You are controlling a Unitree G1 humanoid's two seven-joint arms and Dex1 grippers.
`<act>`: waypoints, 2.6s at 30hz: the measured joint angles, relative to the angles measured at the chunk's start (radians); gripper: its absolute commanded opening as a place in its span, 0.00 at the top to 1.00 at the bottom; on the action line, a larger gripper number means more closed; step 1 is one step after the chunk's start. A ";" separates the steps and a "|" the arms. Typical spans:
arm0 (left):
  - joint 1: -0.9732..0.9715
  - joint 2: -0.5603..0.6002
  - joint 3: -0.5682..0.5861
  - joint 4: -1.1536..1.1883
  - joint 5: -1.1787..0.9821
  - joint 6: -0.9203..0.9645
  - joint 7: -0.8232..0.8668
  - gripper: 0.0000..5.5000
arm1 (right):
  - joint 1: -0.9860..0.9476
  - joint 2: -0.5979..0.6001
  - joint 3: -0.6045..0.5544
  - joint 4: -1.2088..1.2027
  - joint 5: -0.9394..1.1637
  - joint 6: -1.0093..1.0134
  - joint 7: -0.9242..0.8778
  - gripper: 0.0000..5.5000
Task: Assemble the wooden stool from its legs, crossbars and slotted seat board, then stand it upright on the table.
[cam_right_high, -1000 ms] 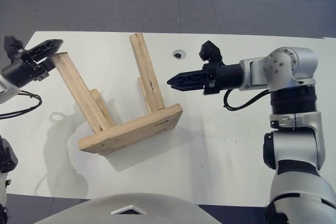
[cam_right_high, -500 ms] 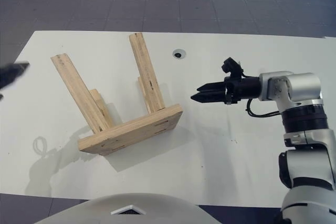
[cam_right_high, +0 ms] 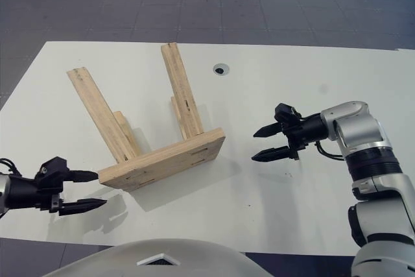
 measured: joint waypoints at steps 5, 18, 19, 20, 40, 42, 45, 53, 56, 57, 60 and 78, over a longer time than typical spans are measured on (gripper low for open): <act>-0.056 -0.037 -0.085 -0.017 0.001 -0.002 0.064 0.30 | 0.006 0.016 -0.004 -0.013 -0.004 0.001 -0.007 0.03; -0.136 -0.076 -0.186 -0.027 -0.001 0.006 0.153 0.45 | 0.029 0.143 -0.017 -0.251 0.046 0.149 -0.092 0.02; -0.145 -0.084 -0.189 -0.024 -0.001 0.007 0.163 0.48 | 0.029 0.153 -0.017 -0.264 0.047 0.156 -0.096 0.02; -0.151 -0.087 -0.191 -0.020 -0.001 0.008 0.168 0.52 | 0.029 0.159 -0.017 -0.270 0.047 0.159 -0.102 0.02; -0.241 -0.092 -0.219 0.025 -0.035 0.016 0.170 0.65 | 0.103 0.200 -0.042 -0.406 0.087 0.263 -0.219 0.54; -0.252 -0.093 -0.219 0.027 -0.041 0.026 0.174 0.66 | 0.103 0.200 -0.049 -0.412 0.090 0.271 -0.229 0.55; -0.286 -0.108 -0.219 0.043 -0.056 0.055 0.180 0.66 | 0.103 0.196 -0.072 -0.427 0.096 0.281 -0.245 0.58; -0.391 -0.125 -0.205 0.062 -0.175 0.213 0.168 0.66 | 0.077 0.120 -0.149 -0.534 0.189 0.492 -0.264 0.60; -0.447 -0.125 -0.164 0.039 -0.265 0.344 0.194 0.66 | 0.074 0.108 -0.213 -0.602 0.239 0.573 -0.312 0.60; -0.458 -0.130 -0.153 0.033 -0.287 0.375 0.209 0.66 | 0.075 0.107 -0.228 -0.618 0.244 0.582 -0.329 0.60; -0.491 -0.141 -0.130 -0.012 -0.347 0.487 0.286 0.66 | 0.080 0.094 -0.258 -0.682 0.248 0.632 -0.380 0.60; -0.642 -0.190 -0.019 -0.006 -0.602 0.832 0.476 0.66 | 0.034 0.048 -0.348 -0.750 0.366 0.830 -0.473 0.60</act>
